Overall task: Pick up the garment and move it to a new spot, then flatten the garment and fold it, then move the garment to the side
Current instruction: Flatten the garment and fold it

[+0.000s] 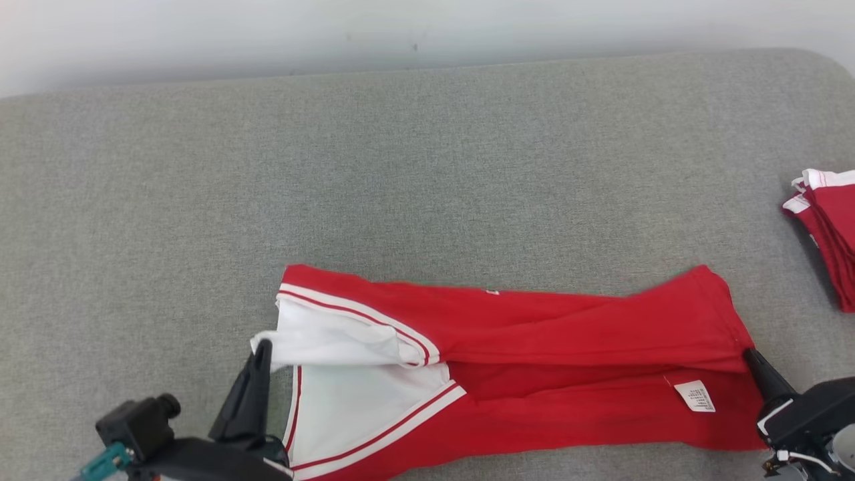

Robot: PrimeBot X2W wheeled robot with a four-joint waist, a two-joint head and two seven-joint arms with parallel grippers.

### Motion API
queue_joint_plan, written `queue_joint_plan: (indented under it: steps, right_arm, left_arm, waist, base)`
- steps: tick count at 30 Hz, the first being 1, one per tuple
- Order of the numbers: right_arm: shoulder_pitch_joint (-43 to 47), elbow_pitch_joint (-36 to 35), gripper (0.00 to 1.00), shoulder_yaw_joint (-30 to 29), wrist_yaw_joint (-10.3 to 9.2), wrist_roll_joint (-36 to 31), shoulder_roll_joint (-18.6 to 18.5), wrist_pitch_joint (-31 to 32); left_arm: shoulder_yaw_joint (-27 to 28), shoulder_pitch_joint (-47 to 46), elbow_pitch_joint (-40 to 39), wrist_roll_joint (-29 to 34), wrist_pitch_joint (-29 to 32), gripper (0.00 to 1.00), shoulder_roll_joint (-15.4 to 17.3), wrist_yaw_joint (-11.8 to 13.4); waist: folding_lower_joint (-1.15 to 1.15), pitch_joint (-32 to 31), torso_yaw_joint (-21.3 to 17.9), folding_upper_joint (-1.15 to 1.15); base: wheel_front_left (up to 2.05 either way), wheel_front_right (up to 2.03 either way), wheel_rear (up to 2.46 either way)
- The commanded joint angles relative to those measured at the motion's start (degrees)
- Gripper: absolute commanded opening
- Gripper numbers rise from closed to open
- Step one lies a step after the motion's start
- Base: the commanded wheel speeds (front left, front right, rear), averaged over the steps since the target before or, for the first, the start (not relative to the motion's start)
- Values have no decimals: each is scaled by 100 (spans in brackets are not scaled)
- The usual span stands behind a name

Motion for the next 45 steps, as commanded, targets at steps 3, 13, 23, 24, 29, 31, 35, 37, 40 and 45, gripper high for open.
queue_joint_plan:
  steps: [3, 13, 23, 24, 29, 31, 35, 37, 40, 45]
  right_arm:
    - [156, 22, 0, -45, -18, 68, -8, -121]
    - [231, 344, 100, -77, -17, 23, -5, -447]
    - [390, -13, 100, -62, -17, 72, -7, -897]
    - [407, -73, 100, -111, -17, 20, -8, -936]
    - [410, -243, 100, -357, -17, -248, -5, -968]
    - [413, -264, 100, -386, -17, -302, -5, -957]
    - [381, -304, 100, -374, -17, -461, -5, -906]
    - [361, -316, 100, -301, -17, -547, -5, -886]
    - [389, -366, 100, -167, -17, -885, -7, -830]
    - [367, -440, 100, -6, -17, -1417, -6, -649]
  left_arm:
    - [-41, 272, -91, -68, -40, 0, -54, 23]
    - [-217, 613, -127, -112, 9, 0, -120, 35]
    - [-346, 839, -79, -106, 32, 0, -147, 80]
    - [-357, 857, -68, -107, 31, 0, -152, 82]
    - [-490, 962, 42, -98, 104, 18, -192, 77]
    - [-502, 972, 60, -88, 88, 19, -200, 80]
    - [-577, 1002, 143, 19, 82, 100, -192, 92]
    - [-585, 964, 169, 142, 41, 100, -149, 111]
    - [-563, 889, 187, 387, -54, 100, -75, 165]
    - [-271, 772, 86, 1090, -196, 100, 73, 339]
  waist:
    - [0, -32, -20, 0]
    - [0, -178, 101, 0]
    - [0, -333, 178, 0]
    - [0, -344, 181, 0]
    - [0, -413, 179, 0]
    - [0, -429, 177, 0]
    - [0, -488, 168, 0]
    - [0, -518, 164, 0]
    - [0, -565, 159, 0]
    - [0, -621, 171, 0]
  base:
    - [0, 0, 0]
    - [0, 0, 0]
    - [0, 0, 0]
    - [0, 0, 0]
    - [0, 0, 0]
    - [0, 0, 0]
    - [0, 0, 0]
    - [0, 0, 0]
    - [0, 0, 0]
    - [0, 0, 0]
